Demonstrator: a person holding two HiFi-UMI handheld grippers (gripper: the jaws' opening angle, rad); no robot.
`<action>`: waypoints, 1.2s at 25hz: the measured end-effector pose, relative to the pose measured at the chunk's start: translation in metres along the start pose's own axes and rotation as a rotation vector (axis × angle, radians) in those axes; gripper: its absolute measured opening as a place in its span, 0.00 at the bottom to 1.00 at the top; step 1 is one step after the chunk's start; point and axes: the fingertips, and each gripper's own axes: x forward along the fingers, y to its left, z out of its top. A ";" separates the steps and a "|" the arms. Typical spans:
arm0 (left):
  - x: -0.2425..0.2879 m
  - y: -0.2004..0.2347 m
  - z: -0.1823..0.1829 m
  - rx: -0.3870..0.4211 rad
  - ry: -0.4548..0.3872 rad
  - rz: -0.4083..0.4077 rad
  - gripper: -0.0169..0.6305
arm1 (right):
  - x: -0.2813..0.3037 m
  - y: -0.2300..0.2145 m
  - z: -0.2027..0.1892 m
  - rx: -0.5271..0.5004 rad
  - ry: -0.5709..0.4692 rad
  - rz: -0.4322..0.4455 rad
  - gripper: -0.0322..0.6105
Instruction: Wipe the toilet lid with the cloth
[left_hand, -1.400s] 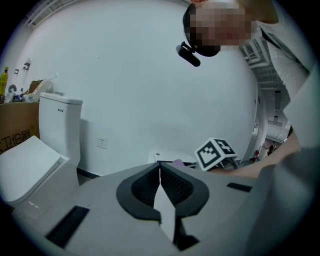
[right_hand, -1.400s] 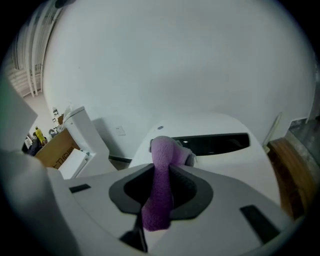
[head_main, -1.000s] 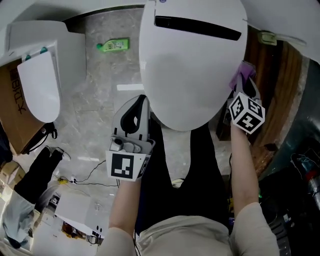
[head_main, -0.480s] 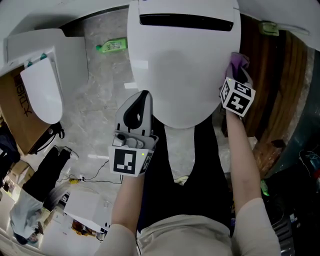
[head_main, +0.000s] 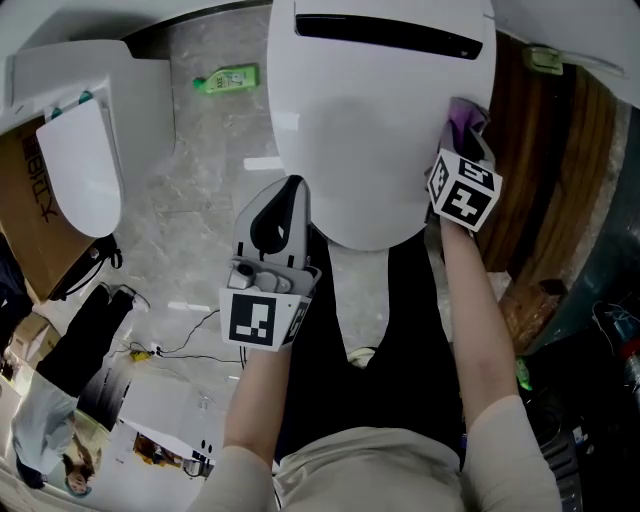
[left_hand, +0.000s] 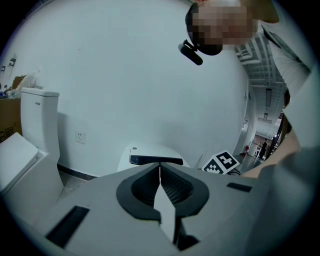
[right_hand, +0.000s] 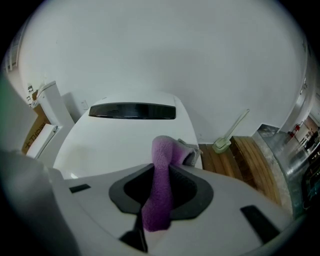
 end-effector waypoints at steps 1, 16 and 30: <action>-0.003 0.003 -0.002 -0.005 0.003 0.004 0.05 | -0.001 0.007 0.000 0.003 0.000 0.005 0.20; -0.044 0.054 -0.012 -0.068 -0.008 0.077 0.05 | -0.008 0.124 0.006 -0.023 0.003 0.110 0.20; -0.071 0.100 -0.016 -0.097 -0.044 0.136 0.05 | -0.005 0.225 0.016 -0.034 0.012 0.239 0.20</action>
